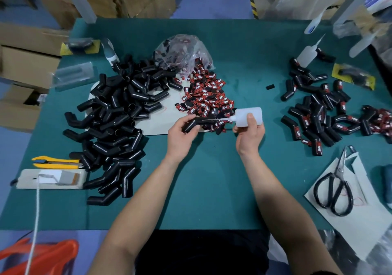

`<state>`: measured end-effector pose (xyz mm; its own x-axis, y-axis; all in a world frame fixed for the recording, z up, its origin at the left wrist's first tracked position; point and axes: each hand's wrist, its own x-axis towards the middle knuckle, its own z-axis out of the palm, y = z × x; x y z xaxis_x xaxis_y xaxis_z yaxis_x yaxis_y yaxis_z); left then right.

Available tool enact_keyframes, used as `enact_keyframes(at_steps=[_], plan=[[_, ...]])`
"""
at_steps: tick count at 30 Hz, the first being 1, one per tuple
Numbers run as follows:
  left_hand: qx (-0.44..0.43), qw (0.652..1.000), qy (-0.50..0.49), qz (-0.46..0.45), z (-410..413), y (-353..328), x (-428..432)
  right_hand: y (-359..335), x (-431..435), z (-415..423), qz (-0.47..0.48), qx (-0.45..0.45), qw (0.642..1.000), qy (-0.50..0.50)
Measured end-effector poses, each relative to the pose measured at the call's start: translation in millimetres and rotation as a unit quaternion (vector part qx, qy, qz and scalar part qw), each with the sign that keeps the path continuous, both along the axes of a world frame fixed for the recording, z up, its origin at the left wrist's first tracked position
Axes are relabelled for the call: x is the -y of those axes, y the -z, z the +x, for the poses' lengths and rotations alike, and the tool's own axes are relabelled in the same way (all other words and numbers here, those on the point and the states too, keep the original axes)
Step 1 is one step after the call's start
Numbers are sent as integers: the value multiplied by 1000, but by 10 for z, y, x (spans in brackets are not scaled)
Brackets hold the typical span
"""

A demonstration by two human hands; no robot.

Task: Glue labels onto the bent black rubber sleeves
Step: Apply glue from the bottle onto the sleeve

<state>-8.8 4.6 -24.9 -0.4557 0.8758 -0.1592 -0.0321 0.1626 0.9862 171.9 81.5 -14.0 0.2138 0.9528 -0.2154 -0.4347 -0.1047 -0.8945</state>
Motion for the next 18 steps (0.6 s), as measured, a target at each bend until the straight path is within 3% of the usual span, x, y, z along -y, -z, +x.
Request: enact_keyframes(at_steps=[7, 18], plan=[[-43, 998, 24, 45, 56, -10, 28, 15, 8, -5, 9, 43, 999, 32], [-5, 1000, 19, 11, 55, -7, 14, -15, 38, 10, 23, 100, 993, 52]])
